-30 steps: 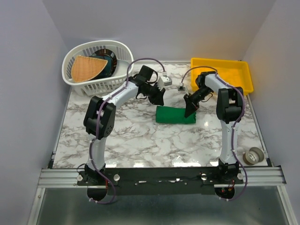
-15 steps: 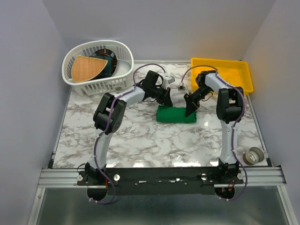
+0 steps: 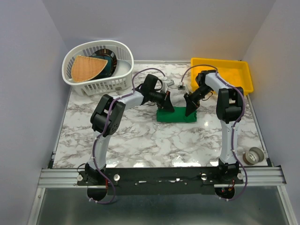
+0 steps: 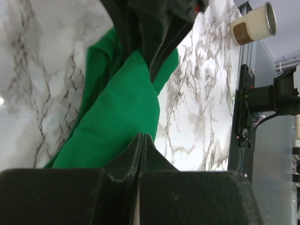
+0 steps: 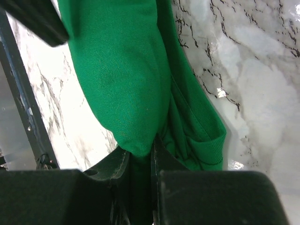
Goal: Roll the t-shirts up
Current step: Roll the T-shirt to the center of the board, then pick up the T-shirt from the center of the board.
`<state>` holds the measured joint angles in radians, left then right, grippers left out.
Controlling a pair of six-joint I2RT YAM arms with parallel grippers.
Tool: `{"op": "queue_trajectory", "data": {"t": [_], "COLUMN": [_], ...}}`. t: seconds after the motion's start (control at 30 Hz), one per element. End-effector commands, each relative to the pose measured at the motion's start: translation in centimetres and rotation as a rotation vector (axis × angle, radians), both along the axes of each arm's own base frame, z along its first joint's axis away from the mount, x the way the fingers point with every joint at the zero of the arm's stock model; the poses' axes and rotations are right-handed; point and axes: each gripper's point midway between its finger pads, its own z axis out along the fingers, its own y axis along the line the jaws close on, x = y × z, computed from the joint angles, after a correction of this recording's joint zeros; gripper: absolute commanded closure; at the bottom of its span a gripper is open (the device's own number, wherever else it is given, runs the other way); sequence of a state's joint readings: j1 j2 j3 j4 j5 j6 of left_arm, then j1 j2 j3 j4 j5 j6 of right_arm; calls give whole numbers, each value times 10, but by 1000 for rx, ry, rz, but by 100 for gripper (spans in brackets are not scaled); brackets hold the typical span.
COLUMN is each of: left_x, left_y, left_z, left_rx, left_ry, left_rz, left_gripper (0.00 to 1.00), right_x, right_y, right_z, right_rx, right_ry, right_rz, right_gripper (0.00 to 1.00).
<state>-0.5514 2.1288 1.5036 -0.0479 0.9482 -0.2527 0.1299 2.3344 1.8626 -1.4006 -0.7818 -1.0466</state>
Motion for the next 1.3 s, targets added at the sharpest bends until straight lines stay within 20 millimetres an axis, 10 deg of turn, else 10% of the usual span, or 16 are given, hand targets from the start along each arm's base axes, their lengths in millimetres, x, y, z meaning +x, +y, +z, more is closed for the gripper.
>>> {"op": "queue_trajectory", "data": {"t": [0.0,0.17,0.27,0.3,0.33,0.57,0.73,0.87,1.27], "left_x": [5,18,19,17,16,12,8,2,-15], "left_y": [-6,-13,-12,-9,-8,1,6,4,-6], "left_z": [-29,-54,-64,-71,-72,-80,-84,-84,-69], "left_rx": [25,53,78,96,102,128,131,107,41], "left_ry": [55,64,86,107,115,196,303,414,684], "left_rz": [25,61,90,113,123,255,380,469,618], "left_gripper": [97,97,97,98,98,99,100,100,100], "right_x": [-22,-19,-11,-9,-2,-7,-24,-48,-57], "right_y": [-12,-12,-9,-8,-6,23,25,36,17], "right_z": [-2,-1,6,11,25,124,142,107,24], "right_rx": [-66,-66,-62,-47,-22,158,249,235,76], "right_ry": [128,118,97,94,45,-40,-23,375,461], "right_rz": [23,24,2,-16,-36,-325,-646,-857,-1175], "right_gripper": [84,82,58,43,1,0,0,0,0]}}
